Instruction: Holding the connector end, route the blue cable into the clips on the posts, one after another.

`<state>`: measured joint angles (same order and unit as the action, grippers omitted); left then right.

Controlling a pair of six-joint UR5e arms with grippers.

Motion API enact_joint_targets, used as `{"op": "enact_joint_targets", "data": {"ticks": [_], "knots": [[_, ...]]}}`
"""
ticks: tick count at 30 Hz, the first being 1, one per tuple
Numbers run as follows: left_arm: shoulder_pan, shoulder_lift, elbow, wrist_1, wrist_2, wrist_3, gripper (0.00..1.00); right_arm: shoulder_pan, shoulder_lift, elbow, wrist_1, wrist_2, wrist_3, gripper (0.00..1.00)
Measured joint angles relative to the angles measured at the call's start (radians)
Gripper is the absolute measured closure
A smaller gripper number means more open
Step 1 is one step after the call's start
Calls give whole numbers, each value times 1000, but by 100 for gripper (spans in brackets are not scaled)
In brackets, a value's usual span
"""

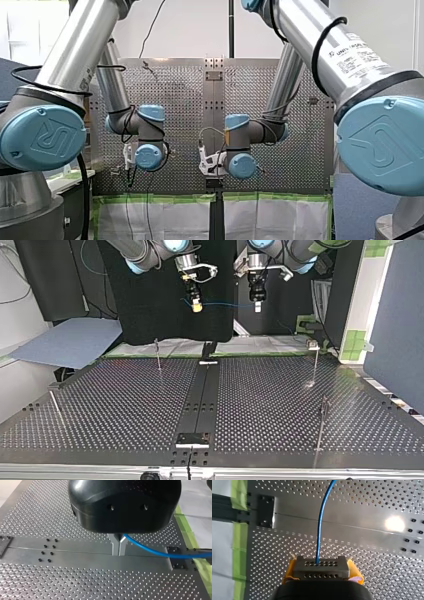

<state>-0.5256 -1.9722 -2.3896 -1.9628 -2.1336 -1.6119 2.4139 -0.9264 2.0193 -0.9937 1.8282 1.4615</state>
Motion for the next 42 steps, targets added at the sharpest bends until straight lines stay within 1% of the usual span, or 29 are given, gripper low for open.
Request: {"op": "enact_joint_targets", "data": {"ticks": [1, 4, 5, 8, 11, 13, 16, 20, 22, 25, 29, 33, 42], "knots": [[7, 7, 1, -8, 7, 2, 100, -2, -6, -6, 6, 1, 3, 100], [35, 35, 3, -35, 35, -7, 100, -7, -27, -28, 28, 3, 20, 100], [45, 45, 3, -45, 45, -14, 100, -9, -37, -35, 38, -1, 29, 100], [70, 70, 3, -70, 70, -25, 100, -14, -63, -46, 64, -22, 55, 100], [96, 96, 3, -96, 93, -22, 100, -16, -93, -60, 94, -50, 82, 100], [113, 113, 3, -113, 110, -20, 100, -15, -111, -72, 112, -63, 90, 100], [141, 141, 3, -133, 137, -15, 100, -13, -142, -100, 143, -73, 87, 100], [179, 179, 3, -147, 172, 5, 100, -11, -178, -131, 184, -75, 78, 100], [196, 196, 3, -157, 173, 10, 100, -11, -184, -143, 201, -75, 76, 100], [222, 222, 3, -180, 160, 11, 100, -11, -188, -169, 230, -76, 73, 100], [258, 264, 5, -215, 142, -8, 100, -11, -189, -205, 272, -78, 68, 100], [266, 306, 18, -246, 140, -38, 100, -10, -190, -242, 317, -80, 60, 100], [259, 397, 78, -335, 149, -65, 100, -3, -192, -334, 416, -88, 35, 100]]}}
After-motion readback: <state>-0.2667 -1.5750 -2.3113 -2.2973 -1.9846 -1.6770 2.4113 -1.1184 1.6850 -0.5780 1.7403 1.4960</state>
